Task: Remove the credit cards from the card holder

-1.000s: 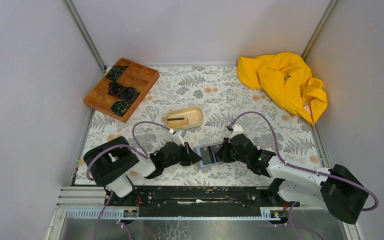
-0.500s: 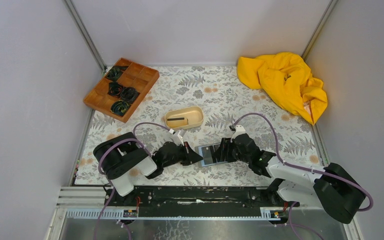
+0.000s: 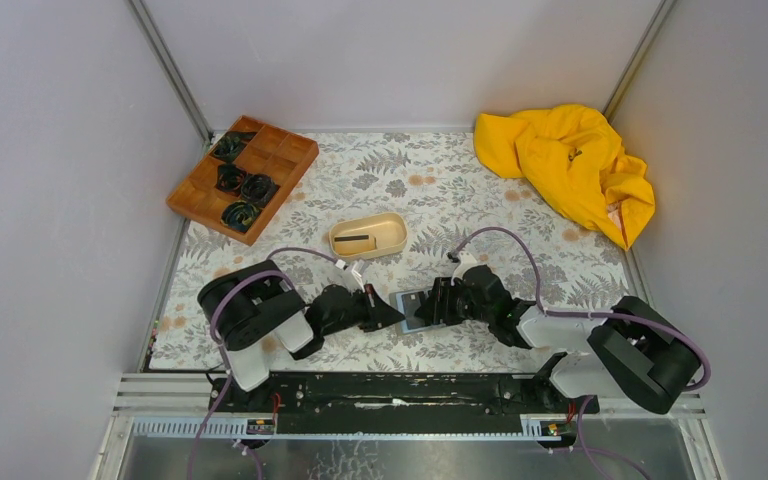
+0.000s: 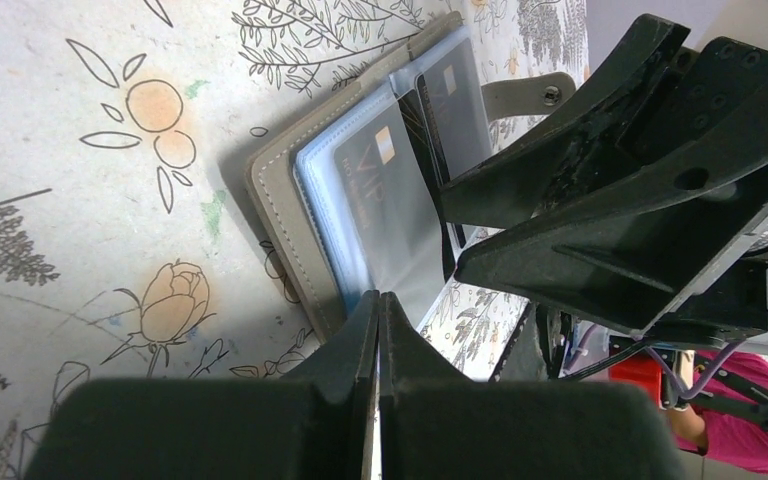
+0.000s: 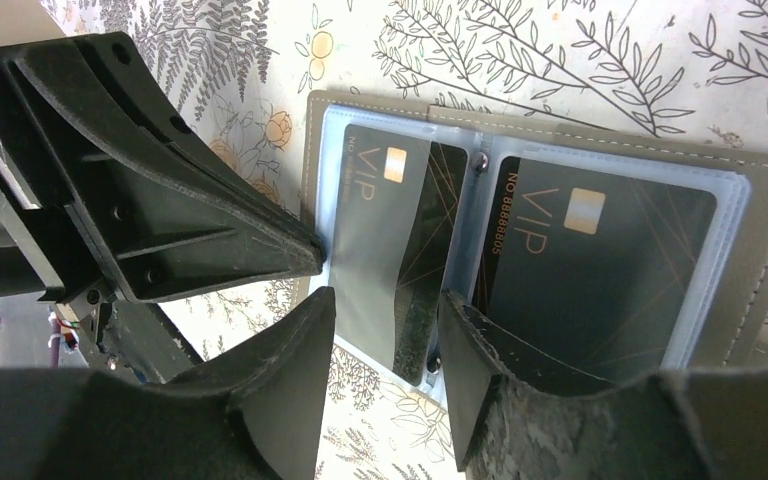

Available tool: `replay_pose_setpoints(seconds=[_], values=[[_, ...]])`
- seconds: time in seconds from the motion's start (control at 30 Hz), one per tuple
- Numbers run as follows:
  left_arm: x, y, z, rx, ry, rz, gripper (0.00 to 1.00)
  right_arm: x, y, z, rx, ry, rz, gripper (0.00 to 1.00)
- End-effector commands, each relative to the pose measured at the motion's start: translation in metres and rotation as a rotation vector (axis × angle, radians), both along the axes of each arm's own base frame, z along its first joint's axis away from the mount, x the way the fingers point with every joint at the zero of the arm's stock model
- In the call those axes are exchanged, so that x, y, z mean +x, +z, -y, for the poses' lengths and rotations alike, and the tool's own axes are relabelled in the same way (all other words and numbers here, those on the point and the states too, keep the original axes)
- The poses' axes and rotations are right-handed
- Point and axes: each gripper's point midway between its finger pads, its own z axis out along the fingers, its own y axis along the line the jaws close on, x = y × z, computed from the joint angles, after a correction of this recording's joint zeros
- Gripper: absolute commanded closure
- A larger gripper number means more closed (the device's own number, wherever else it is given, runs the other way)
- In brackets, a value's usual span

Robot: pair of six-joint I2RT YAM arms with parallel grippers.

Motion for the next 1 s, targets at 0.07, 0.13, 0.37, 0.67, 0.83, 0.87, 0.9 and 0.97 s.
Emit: replay_pose_setpoints(seconds=[0.07, 0.13, 0.37, 0.67, 0.83, 0.87, 0.9, 0.97], values=[[-0.009, -0.016, -0.01, 0.01, -0.01, -0.05, 1.0, -0.007, -0.01, -0.001, 0.005, 0.028, -0.032, 0.51], [-0.009, -0.015, -0.01, -0.003, -0.013, -0.052, 1.0, -0.01, -0.011, -0.002, 0.021, 0.036, -0.036, 0.51], [-0.01, -0.018, -0.011, -0.01, -0.011, -0.066, 1.0, -0.021, 0.012, -0.017, 0.159, 0.117, -0.005, 0.59], [-0.011, -0.021, -0.011, -0.013, -0.012, -0.076, 1.0, -0.029, 0.037, -0.026, 0.263, 0.174, 0.02, 0.61], [-0.012, -0.019, -0.011, -0.025, -0.014, -0.077, 1.0, -0.029, 0.042, -0.028, 0.289, 0.177, 0.028, 0.62], [-0.012, -0.019, -0.011, -0.027, -0.015, -0.078, 1.0, -0.029, 0.043, -0.029, 0.295, 0.177, 0.028, 0.62], [-0.013, -0.019, -0.011, -0.028, -0.016, -0.079, 1.0, -0.03, 0.043, -0.029, 0.3, 0.178, 0.028, 0.63], [-0.013, -0.019, -0.011, -0.032, -0.017, -0.078, 1.0, -0.029, 0.046, -0.03, 0.319, 0.175, 0.032, 0.63]])
